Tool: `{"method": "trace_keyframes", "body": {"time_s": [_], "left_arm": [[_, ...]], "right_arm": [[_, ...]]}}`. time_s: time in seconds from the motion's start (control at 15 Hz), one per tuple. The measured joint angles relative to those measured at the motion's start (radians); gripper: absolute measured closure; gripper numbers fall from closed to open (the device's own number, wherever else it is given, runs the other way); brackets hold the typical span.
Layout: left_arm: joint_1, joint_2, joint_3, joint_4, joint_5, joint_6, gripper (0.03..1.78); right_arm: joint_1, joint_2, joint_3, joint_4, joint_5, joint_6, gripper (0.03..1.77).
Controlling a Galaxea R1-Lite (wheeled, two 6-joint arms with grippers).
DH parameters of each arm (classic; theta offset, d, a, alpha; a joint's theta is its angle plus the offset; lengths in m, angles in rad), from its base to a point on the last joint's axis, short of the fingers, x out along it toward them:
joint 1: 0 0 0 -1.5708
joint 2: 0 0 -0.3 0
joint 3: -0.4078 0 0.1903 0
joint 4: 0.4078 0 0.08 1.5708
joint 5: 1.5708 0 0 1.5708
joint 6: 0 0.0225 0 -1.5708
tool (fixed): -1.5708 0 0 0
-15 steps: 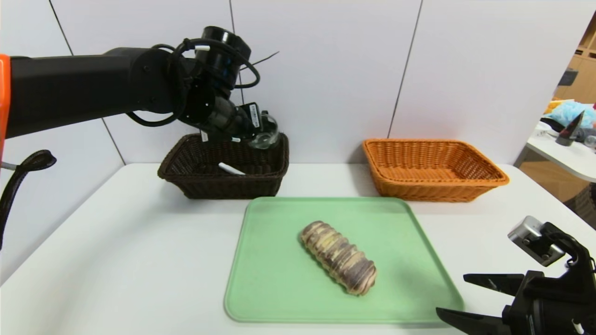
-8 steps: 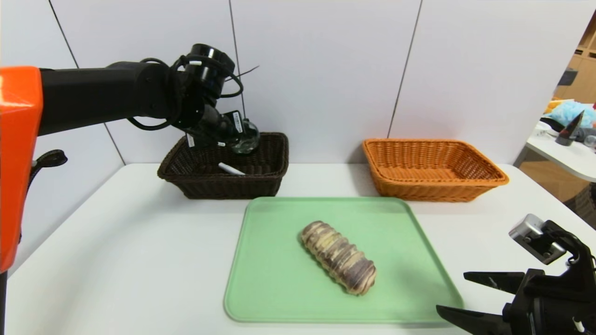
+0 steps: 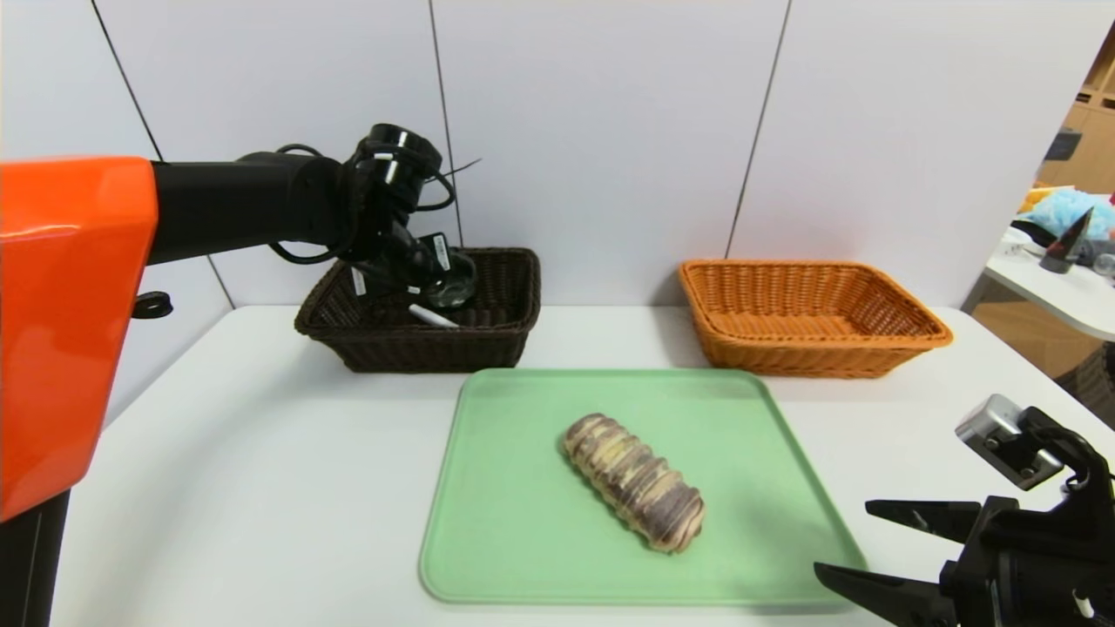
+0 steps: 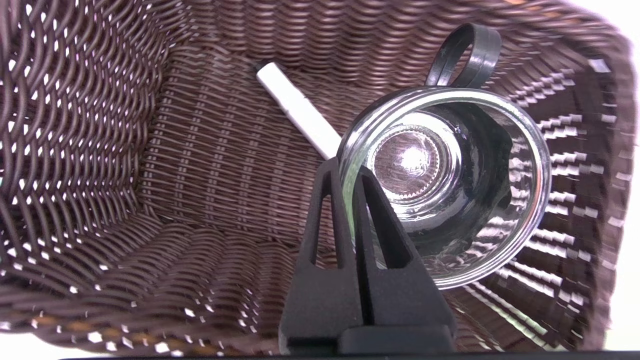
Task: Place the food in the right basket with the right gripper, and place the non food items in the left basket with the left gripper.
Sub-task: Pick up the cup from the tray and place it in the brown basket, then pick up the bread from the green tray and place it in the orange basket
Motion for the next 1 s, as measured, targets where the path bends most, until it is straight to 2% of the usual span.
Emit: {"method": "trace_keyframes", "body": {"time_s": [0.2,0.27,0.47,0.6,0.87,1.0], "left_arm": [[0.001,0.013,0.0,0.0,-0.001,0.0,1.73],[0.002,0.015,-0.001,-0.001,-0.001,-0.001,1.63],[0.0,0.018,-0.001,-0.021,0.0,-0.001,1.14],[0.0,0.017,-0.001,-0.023,0.0,-0.001,0.9],[-0.002,-0.015,0.0,-0.007,-0.001,-0.003,0.58],[-0.025,-0.061,0.001,0.037,-0.001,-0.01,0.47]], "right_arm": [[0.0,0.001,0.003,-0.003,0.001,-0.001,0.1],[0.001,0.002,0.003,-0.004,0.001,-0.002,0.1],[0.002,0.003,0.001,-0.004,0.001,-0.001,0.1],[0.002,0.003,0.001,-0.004,0.002,-0.001,0.1],[0.002,0.003,0.001,-0.004,0.001,-0.002,0.1],[0.002,0.002,-0.003,-0.006,0.002,-0.002,0.1]]}}
